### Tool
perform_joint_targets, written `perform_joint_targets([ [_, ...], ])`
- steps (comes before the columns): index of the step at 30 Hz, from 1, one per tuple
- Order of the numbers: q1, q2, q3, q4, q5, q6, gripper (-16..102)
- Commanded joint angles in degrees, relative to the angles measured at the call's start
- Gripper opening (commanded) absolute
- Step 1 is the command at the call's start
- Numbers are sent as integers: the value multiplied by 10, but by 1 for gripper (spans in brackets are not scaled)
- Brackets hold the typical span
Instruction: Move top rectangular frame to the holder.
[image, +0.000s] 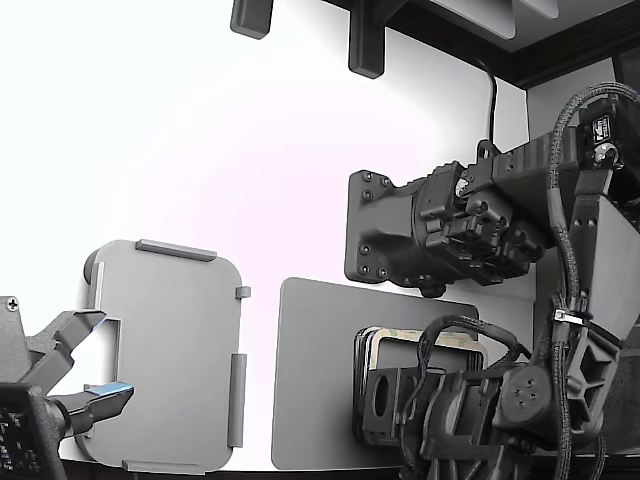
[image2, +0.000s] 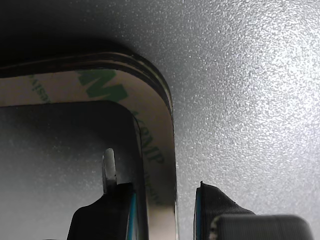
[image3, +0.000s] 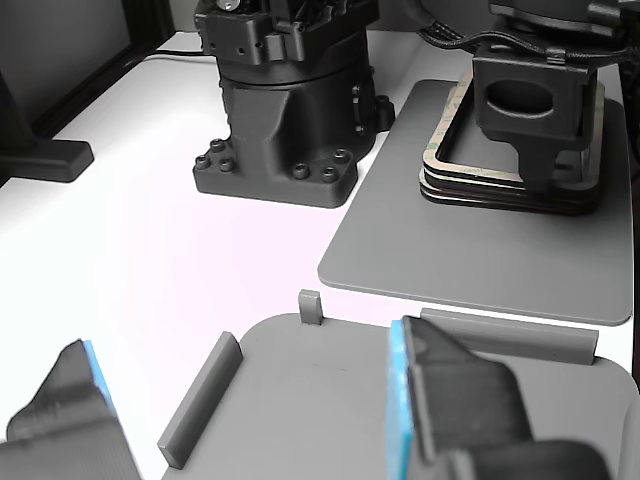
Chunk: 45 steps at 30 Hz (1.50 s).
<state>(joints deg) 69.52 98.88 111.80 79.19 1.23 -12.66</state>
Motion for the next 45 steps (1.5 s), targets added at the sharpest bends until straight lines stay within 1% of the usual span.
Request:
perform_joint_targets([
  [1,-12,16,-10,-4,1,1,45],
  [21,-12,12,-12,-3,0,11,29],
  [24,-13,15,-8,-3,3,10,19],
  [29,-15,12,-6,-8,15,18,-10],
  [33,-16,9,-13,-6,12,14,-10],
  [37,-16,8,-34,11,15,18,-10],
  [45,-26,15,-121,92,37,56,-11],
])
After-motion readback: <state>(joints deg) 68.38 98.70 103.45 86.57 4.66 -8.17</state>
